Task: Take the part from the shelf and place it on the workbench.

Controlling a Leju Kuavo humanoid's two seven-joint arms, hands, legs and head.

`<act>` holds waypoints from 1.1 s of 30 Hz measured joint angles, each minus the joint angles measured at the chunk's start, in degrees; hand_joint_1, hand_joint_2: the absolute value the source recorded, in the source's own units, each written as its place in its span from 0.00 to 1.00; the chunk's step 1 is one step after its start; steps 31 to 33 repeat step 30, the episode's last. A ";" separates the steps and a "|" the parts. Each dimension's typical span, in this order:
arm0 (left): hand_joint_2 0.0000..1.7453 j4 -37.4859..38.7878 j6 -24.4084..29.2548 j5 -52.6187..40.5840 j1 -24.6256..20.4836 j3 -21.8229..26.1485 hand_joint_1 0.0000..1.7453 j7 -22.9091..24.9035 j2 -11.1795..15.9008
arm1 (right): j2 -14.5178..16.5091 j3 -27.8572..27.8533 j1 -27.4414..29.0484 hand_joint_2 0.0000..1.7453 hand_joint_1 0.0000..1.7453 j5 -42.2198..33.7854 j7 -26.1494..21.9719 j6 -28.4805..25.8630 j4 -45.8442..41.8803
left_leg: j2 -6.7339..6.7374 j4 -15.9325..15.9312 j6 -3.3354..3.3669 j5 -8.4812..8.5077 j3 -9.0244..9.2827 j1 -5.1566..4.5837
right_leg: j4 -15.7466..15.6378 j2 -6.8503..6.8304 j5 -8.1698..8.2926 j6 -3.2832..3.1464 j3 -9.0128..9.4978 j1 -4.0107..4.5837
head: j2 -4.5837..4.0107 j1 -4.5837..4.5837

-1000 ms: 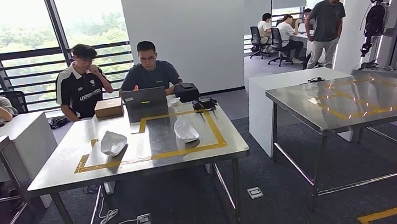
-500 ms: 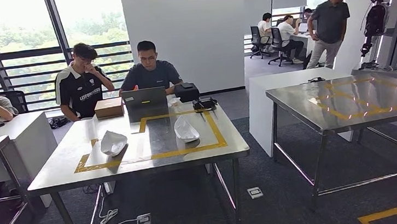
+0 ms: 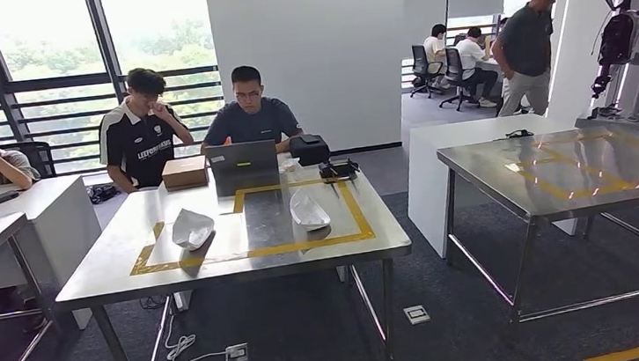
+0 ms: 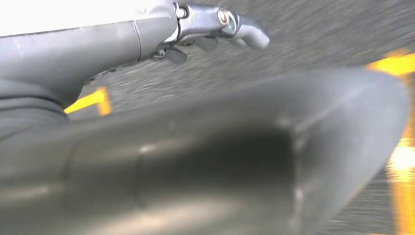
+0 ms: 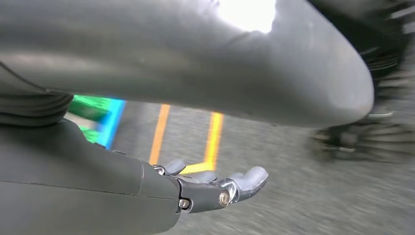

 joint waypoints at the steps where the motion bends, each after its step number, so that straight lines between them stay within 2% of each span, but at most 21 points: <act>1: 0.00 -0.86 -0.01 0.06 -0.68 0.08 0.00 0.00 -0.02 | -0.05 0.13 0.74 0.00 0.00 -0.03 -0.01 0.01 0.87 | -0.05 0.04 -0.02 0.05 -0.12 0.01 | 3.14 0.07 -1.79 0.10 -1.28 -0.04 | 0.00 0.03; 3: 0.00 -2.88 -0.02 0.15 -2.16 0.24 0.00 0.02 -0.06 | -0.26 0.39 2.36 0.00 0.00 -0.12 -0.01 0.01 2.95 | -0.30 0.25 -0.19 0.16 -0.49 0.05 | 7.53 0.10 -3.71 0.27 -2.81 -0.14 | 0.00 0.03; 4: 0.00 -4.10 -0.03 0.19 -3.01 0.30 0.00 0.04 -0.06 | -0.39 0.51 3.29 0.00 0.00 -0.17 -0.01 0.01 4.18 | -0.69 0.48 -0.36 0.24 -0.76 0.13 | 7.61 0.11 -3.58 0.33 -2.41 -0.20 | 0.00 0.04; 5: 0.00 -5.16 -0.03 0.24 -3.59 0.37 0.00 0.06 -0.07 | -0.59 0.61 4.09 0.00 0.00 -0.20 -0.01 0.01 5.27 | -1.42 0.77 -0.66 0.33 -1.08 0.25 | 5.54 0.20 -2.58 0.38 -0.87 -0.31 | 0.00 0.04; 6: 0.00 -5.50 -0.03 0.27 -3.82 0.42 0.00 0.02 -0.15 | -0.73 0.65 4.55 0.00 0.00 -0.18 0.00 0.01 5.65 | -2.10 1.10 -1.02 0.40 -1.40 0.38 | 1.59 0.55 -1.07 0.43 1.68 -0.50 | 0.01 0.07; 8: 0.00 -3.51 -0.03 0.30 -2.62 0.51 0.00 0.09 -0.33 | -0.87 0.68 3.03 0.00 0.00 -0.13 -0.04 -0.01 3.62 | -2.50 1.43 -2.01 0.28 -2.08 0.23 | -5.05 1.85 0.93 0.22 5.86 -0.53 | 0.01 0.10; 10: 0.00 0.49 -0.09 0.32 0.60 0.59 0.00 0.36 -0.48 | -0.78 0.81 -0.98 0.00 0.00 -0.16 -0.48 -0.03 -0.35 | -1.76 1.25 -2.70 -0.03 -2.07 -0.02 | -7.06 2.43 1.18 -0.58 6.97 -0.28 | 0.00 -0.02; 13: 0.00 6.78 -0.26 0.36 7.01 0.66 0.00 0.49 -0.86 | -0.52 1.03 -6.74 0.00 0.00 -0.23 -2.17 0.08 -6.30 | -1.64 1.67 -3.38 -0.26 -1.91 0.26 | -7.68 1.22 1.63 -1.92 6.97 -0.22 | 0.00 -0.12; 14: 0.00 8.98 -0.28 0.36 8.97 0.67 0.00 0.48 -0.92 | -0.46 1.04 -8.40 0.00 0.00 -0.23 -2.27 0.12 -8.45 | -1.35 3.11 -3.63 -1.31 -2.48 0.34 | -7.77 0.72 1.84 -2.29 6.95 -0.28 | 0.00 -0.11; 15: 0.00 11.19 -0.31 0.36 10.77 0.68 0.00 0.47 -0.90 | -0.44 1.04 -9.99 0.00 0.00 -0.23 -1.84 0.13 -10.63 | -0.92 5.85 -3.87 -3.20 -3.56 0.40 | -7.81 0.29 1.99 -2.55 6.92 -0.32 | 0.00 -0.12; 17: 0.00 15.12 -0.31 0.36 13.72 0.71 0.00 0.48 -0.72 | -0.45 1.04 -12.76 0.00 0.00 -0.26 -0.50 0.13 -14.46 | -0.27 13.74 -4.30 -7.82 -6.66 0.43 | -7.75 -0.40 2.03 -2.74 6.78 -0.23 | 0.00 -0.11; 18: 0.00 16.66 -0.31 0.36 14.84 0.72 0.00 0.49 -0.64 | -0.46 1.04 -13.77 0.00 0.00 -0.26 -0.09 0.12 -15.93 | -0.17 16.86 -4.41 -9.20 -7.77 0.43 | -7.71 -0.71 2.02 -2.78 6.74 -0.19 | 0.00 -0.12; 19: 0.00 17.72 -0.31 0.36 15.59 0.73 0.00 0.49 -0.61 | -0.47 1.04 -14.41 0.00 0.00 -0.26 -0.02 0.13 -16.93 | -0.08 18.01 -4.39 -9.43 -7.97 0.42 | -7.69 -1.07 1.97 -2.81 6.76 -0.14 | 0.00 -0.12; 20: 0.00 18.24 -0.31 0.36 15.87 0.73 0.00 0.47 -0.59 | -0.48 1.04 -14.61 0.00 0.00 -0.26 -0.25 0.13 -17.47 | 0.12 16.68 -4.29 -8.53 -6.98 0.42 | -7.68 -1.50 1.89 -2.81 6.85 -0.11 | 0.00 -0.12; 21: 0.00 18.30 -0.31 0.36 15.69 0.73 0.00 0.44 -0.57 | -0.48 1.04 -14.38 0.00 0.00 -0.26 -0.43 0.13 -17.64 | 0.63 13.25 -4.10 -6.89 -4.93 0.39 | -7.68 -2.09 1.76 -2.77 7.03 -0.09 | 0.00 -0.12; 23: 0.00 17.00 -0.31 0.36 13.80 0.73 0.00 0.35 -0.54 | -0.48 1.04 -12.60 0.00 0.00 -0.26 -0.62 0.12 -16.80 | 3.13 5.10 -3.43 -3.92 -0.21 0.19 | -7.69 -3.58 1.32 -2.41 7.45 0.13 | 0.00 -0.12; 24: 0.00 15.74 -0.31 0.36 12.37 0.73 0.00 0.30 -0.53 | -0.48 1.05 -11.27 0.00 0.00 -0.26 -0.60 0.12 -15.74 | 4.03 2.66 -3.06 -3.14 1.21 0.08 | -7.72 -4.31 1.12 -2.14 7.69 0.22 | 0.00 -0.12; 25: 0.00 14.28 -0.31 0.36 10.77 0.73 0.00 0.24 -0.54 | -0.48 1.06 -9.83 0.00 0.00 -0.27 -0.56 0.12 -14.39 | 4.44 1.69 -2.71 -2.90 1.74 -0.06 | -7.79 -5.05 0.97 -1.84 7.91 0.30 | 0.00 -0.11; 27: 0.00 10.93 -0.31 0.36 7.58 0.73 0.00 0.15 -0.57 | -0.41 1.12 -6.84 0.00 0.00 -0.28 -0.24 0.13 -11.15 | 3.07 1.57 -2.14 -2.67 1.49 -0.11 | -8.09 -6.26 0.83 -1.23 8.56 0.27 | 0.00 -0.10; 30: 0.00 6.05 -0.31 0.36 3.57 0.76 0.00 0.14 -0.59 | -0.39 1.19 -2.95 0.00 0.00 -0.28 0.01 0.14 -6.69 | 0.99 0.70 -1.26 -2.09 1.87 0.33 | -6.50 -3.57 -0.69 -0.35 8.50 0.06 | 0.00 -0.07; 33: 0.00 6.05 -0.31 0.36 3.57 0.76 0.00 0.14 -0.59 | -0.39 1.19 -2.95 0.00 0.00 -0.28 0.01 0.14 -6.69 | 0.99 0.70 -1.26 -2.09 1.87 0.33 | -6.50 -3.57 -0.69 -0.35 8.50 0.06 | 0.00 -0.07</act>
